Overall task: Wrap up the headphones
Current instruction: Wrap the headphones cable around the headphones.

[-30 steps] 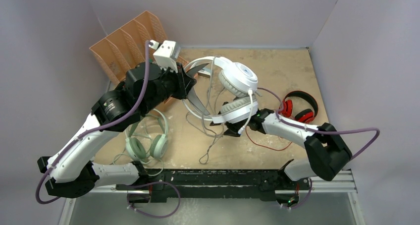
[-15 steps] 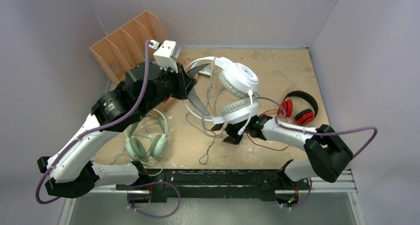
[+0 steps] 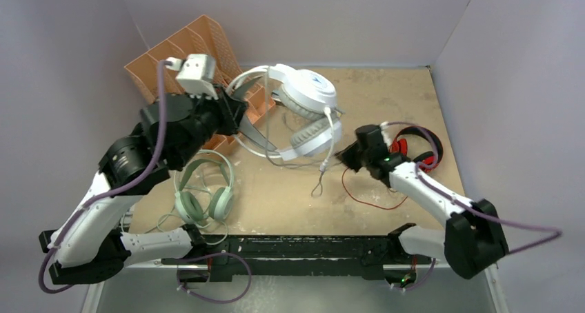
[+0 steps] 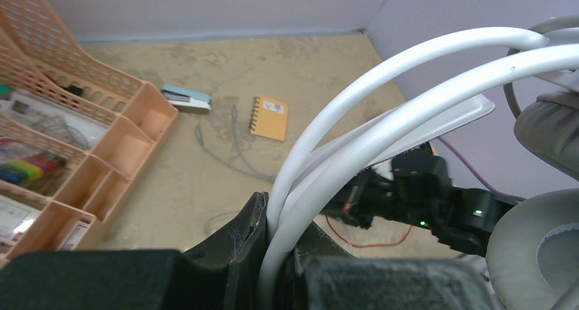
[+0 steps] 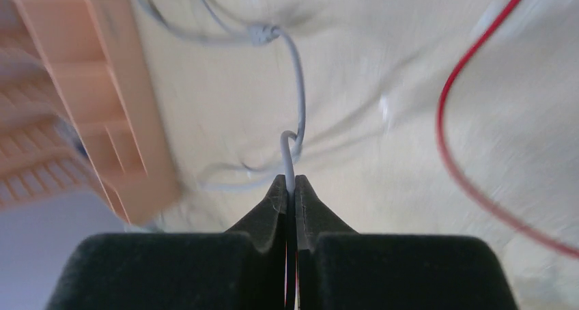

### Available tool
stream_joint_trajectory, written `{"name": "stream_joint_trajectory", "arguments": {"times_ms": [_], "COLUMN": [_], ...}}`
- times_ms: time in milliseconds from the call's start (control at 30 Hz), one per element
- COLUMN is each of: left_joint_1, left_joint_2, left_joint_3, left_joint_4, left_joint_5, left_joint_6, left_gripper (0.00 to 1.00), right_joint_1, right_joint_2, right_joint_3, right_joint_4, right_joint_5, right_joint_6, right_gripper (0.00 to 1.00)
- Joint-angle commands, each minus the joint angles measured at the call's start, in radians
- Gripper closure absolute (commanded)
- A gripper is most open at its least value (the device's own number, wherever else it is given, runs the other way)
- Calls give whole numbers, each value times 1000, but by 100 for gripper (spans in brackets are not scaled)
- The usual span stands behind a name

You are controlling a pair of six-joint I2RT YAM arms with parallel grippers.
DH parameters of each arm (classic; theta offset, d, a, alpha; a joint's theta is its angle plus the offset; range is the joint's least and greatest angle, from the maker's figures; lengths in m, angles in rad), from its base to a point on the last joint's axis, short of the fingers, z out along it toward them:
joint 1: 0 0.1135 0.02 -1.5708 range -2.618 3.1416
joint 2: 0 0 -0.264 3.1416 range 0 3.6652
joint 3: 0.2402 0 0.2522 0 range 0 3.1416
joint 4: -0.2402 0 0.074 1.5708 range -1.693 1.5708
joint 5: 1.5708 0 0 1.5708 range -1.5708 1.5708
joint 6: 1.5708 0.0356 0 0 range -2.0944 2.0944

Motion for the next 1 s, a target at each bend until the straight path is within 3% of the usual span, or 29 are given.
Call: {"name": "stream_joint_trajectory", "arguments": {"times_ms": [0, 133, 333, 633, 767, 967], "left_joint_1": [-1, -1, -1, -1, -1, -1], "left_joint_2": [-116, -162, -184, -139, -113, -47], "left_joint_3": [112, 188, 360, 357, 315, 244], "left_joint_4": [85, 42, -103, -192, -189, -133], "left_joint_5": [-190, -236, -335, -286, -271, -192], "left_joint_6": [-64, -33, -1, -77, -123, -174], "left_gripper": [100, 100, 100, 100, 100, 100], "right_joint_1": [-144, -256, -477, -507, -507, -504], "right_joint_2": [-123, -110, 28, 234, 268, 266], "right_joint_3": [141, 190, 235, 321, 355, 369], "right_joint_4": [-173, -156, -135, -100, -122, -110], "right_joint_5": [402, 594, 560, 634, 601, 229], "right_joint_6": [-284, -452, -488, -652, -750, -961], "right_gripper": [100, 100, 100, 100, 84, 49]}}
